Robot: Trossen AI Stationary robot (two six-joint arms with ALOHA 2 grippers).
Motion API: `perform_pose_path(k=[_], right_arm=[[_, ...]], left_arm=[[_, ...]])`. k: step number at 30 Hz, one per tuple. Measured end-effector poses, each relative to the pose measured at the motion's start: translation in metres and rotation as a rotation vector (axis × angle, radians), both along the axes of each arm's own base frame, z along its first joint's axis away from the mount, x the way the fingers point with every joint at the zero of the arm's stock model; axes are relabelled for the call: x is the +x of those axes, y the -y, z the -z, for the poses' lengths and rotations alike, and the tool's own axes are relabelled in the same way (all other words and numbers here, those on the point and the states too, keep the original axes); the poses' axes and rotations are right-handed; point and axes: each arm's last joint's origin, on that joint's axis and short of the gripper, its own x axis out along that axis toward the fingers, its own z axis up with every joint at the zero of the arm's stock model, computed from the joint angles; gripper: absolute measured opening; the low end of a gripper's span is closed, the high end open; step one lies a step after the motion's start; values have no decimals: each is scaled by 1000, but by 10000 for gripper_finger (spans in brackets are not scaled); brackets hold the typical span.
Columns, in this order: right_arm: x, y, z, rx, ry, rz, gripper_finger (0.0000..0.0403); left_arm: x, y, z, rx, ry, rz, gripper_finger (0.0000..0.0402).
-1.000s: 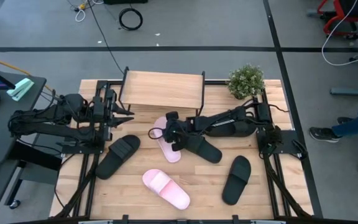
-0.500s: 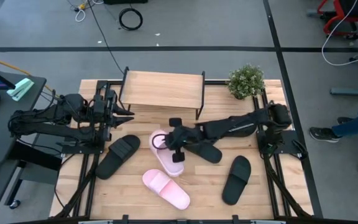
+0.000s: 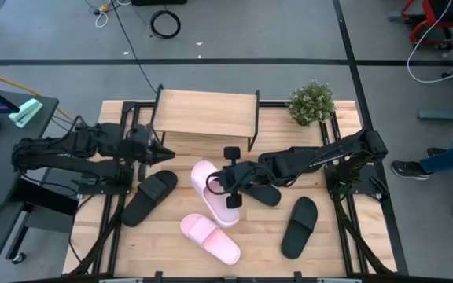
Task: Pick and place slides into the shelf
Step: Put the pink slide on the shelf
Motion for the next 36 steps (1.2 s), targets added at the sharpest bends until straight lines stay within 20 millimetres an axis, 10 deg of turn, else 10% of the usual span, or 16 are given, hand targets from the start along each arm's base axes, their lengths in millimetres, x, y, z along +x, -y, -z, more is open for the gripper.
perform_pose_path(k=[9, 15, 27, 36], right_arm=[[-1, 18, -1, -204, -18, 200, 13], [3, 70, -6, -354, -25, 391, 10], [4, 192, -29, -98, 325, 344, 9], [33, 224, -4, 13, 435, 276, 9]], left_arm=[[26, 21, 20, -8, -155, 168, 39], [36, 29, 16, -8, -92, 204, 40], [11, 23, -69, 138, 240, 143, 40], [-7, 19, -113, 285, 344, 145, 39]])
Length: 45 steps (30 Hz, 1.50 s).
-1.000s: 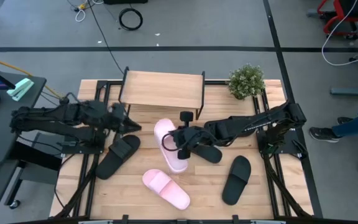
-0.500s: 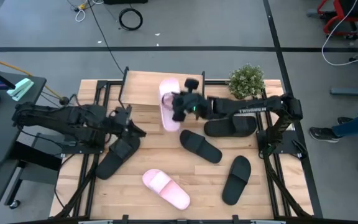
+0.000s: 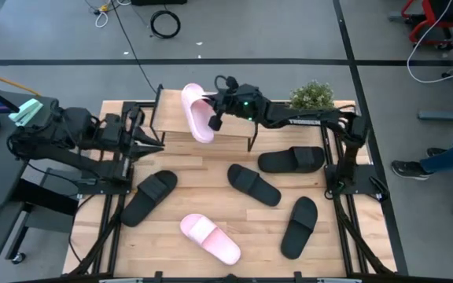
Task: Pick and place slides into the shelf
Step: Put the pink slide on the shelf
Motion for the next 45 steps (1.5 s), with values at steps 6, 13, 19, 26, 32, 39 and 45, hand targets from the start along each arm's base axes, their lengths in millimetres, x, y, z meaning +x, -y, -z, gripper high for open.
perform_pose_path(k=[6, 13, 19, 26, 32, 39, 45], right_arm=[[40, 15, 3, -62, -15, -5, 26], [77, 30, 5, -42, -168, 35, 26], [89, 38, 21, -31, -272, 96, 14], [90, 48, 35, -42, -311, 148, 27], [87, 50, 34, -38, -330, 147, 38], [84, 46, 24, -29, -310, 97, 100], [84, 42, 26, 11, -327, 94, 147]], left_arm=[[3, 0, 3, 16, -39, -10, 35], [9, 1, 12, 29, -125, -17, 40], [10, 1, 17, 25, -178, -17, 34], [10, 1, 18, -14, -196, -19, 25], [10, 1, 18, -67, -201, -20, 29], [10, 1, 19, -90, -203, -21, 23], [10, 1, 19, -118, -207, -23, 19]])
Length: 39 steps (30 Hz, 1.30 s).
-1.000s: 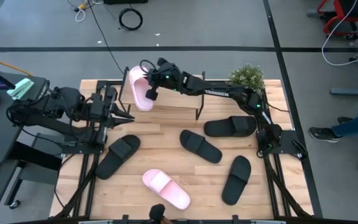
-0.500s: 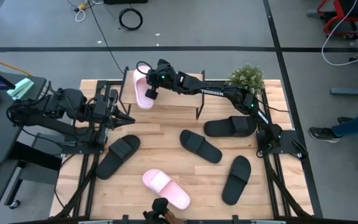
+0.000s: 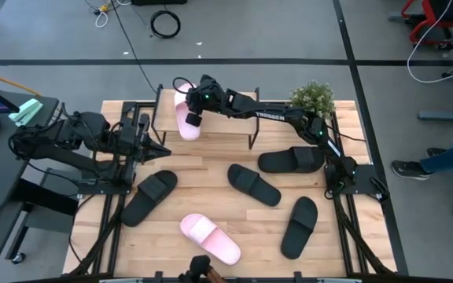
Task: Pick and place slides into the shelf
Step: Put the pink slide on the shelf
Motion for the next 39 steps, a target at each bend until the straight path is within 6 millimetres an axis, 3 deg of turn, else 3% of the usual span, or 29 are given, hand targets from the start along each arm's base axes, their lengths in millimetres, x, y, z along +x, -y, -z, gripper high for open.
perform_pose_path(k=[7, 12, 16, 19, 22, 27, 34, 39], right_arm=[[5, -15, -2, 26, 23, -56, 160], [10, -32, -1, 44, 19, -79, 160], [6, -60, -7, 83, -86, -129, 160], [-15, -88, -21, 142, -272, -169, 158], [-49, -122, -41, 237, -471, -186, 155], [-99, -178, -80, 370, -597, -158, 153], [-151, -228, -138, 295, -478, -183, 154], [-182, -241, -169, 192, -342, -81, 154]], left_arm=[[-1, -2, 8, 72, -79, -44, 37], [-4, -9, 22, 187, -229, -270, 56], [1, -13, 33, 233, -335, -436, 69], [13, -13, 42, 281, -413, -488, 79], [32, -14, 53, 350, -492, -535, 93], [70, -31, 73, 521, -616, -753, 122], [103, -82, 105, 558, -810, -946, 162], [105, -126, 122, 477, -918, -1005, 177]])
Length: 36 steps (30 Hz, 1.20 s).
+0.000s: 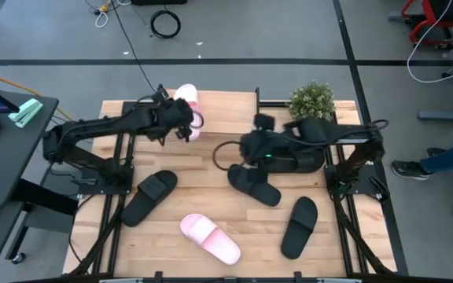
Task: Pick and place slides into the shelf
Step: Put the pink slide on the shelf
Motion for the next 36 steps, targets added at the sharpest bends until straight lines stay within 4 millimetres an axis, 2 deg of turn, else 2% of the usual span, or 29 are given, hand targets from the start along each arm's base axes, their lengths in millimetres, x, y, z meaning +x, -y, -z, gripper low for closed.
perform_pose_path(k=[7, 10, 20, 23, 28, 31, 36], right_arm=[[-25, 0, -20, -45, 69, 33, 154], [-28, 1, -22, -48, 76, 36, 154], [-26, 1, -14, -61, 27, 36, 154], [-23, 0, -6, -66, -2, 36, 154], [-20, 0, 7, -63, -45, 50, 154], [-18, -1, 15, -70, -76, 49, 154], [-16, -1, 26, -65, -106, 65, 154]], left_arm=[[3, -41, 14, -37, -52, -2, 172], [5, -49, 19, -98, -11, 23, 168], [8, -66, 28, -94, -25, 6, 154], [7, -68, 28, -93, -23, -1, 119], [6, -63, 25, -75, -98, 47, 21], [5, -58, 24, -40, -175, 57, 19], [-7, -52, 24, -40, -290, -4, 13]])
